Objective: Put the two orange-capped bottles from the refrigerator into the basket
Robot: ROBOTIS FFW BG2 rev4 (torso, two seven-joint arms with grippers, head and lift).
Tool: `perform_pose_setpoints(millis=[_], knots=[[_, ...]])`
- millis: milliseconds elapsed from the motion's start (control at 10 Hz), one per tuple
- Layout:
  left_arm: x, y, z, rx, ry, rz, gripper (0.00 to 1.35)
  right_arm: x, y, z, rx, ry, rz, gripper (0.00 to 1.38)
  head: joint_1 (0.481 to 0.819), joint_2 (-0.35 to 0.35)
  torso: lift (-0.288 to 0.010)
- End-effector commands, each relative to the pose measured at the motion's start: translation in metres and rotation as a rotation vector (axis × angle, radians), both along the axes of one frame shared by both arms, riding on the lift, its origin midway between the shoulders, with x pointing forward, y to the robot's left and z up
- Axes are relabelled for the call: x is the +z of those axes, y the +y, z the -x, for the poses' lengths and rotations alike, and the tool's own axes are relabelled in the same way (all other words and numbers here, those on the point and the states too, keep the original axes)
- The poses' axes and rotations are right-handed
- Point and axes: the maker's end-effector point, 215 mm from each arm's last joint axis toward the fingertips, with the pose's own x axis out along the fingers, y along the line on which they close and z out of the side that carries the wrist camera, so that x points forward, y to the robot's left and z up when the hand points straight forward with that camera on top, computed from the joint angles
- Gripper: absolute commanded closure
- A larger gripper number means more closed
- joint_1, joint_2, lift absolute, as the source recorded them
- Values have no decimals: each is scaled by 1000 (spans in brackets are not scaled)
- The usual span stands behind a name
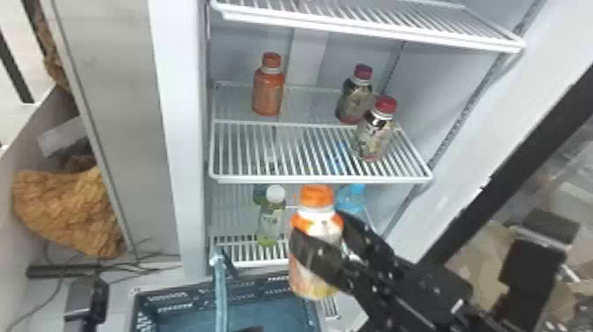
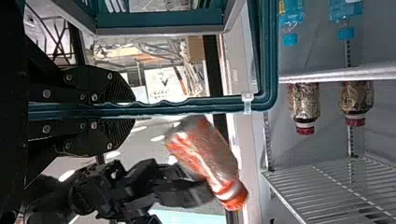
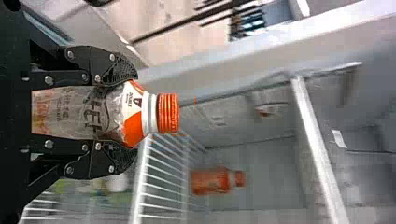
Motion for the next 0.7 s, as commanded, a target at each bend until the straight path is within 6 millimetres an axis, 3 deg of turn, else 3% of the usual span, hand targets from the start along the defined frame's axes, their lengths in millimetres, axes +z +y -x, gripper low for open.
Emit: perform_pose_setpoints(millis=[0, 300, 500, 600], knots=[[0, -1, 1, -2, 1, 1, 1204, -29, -3, 14, 10, 104, 28, 1081, 695, -254, -40], [0, -1, 1, -3, 0, 0, 1204, -76, -11, 26, 35, 263, 71, 1081, 695, -281, -40], [0, -1, 1, -4, 1, 1, 1204, -104, 8, 32, 127, 348, 34, 1081, 695, -291, -40], [0, -2, 1, -6, -1, 0, 1204, -109, 12, 31, 144, 360, 32, 1081, 695, -272, -40]])
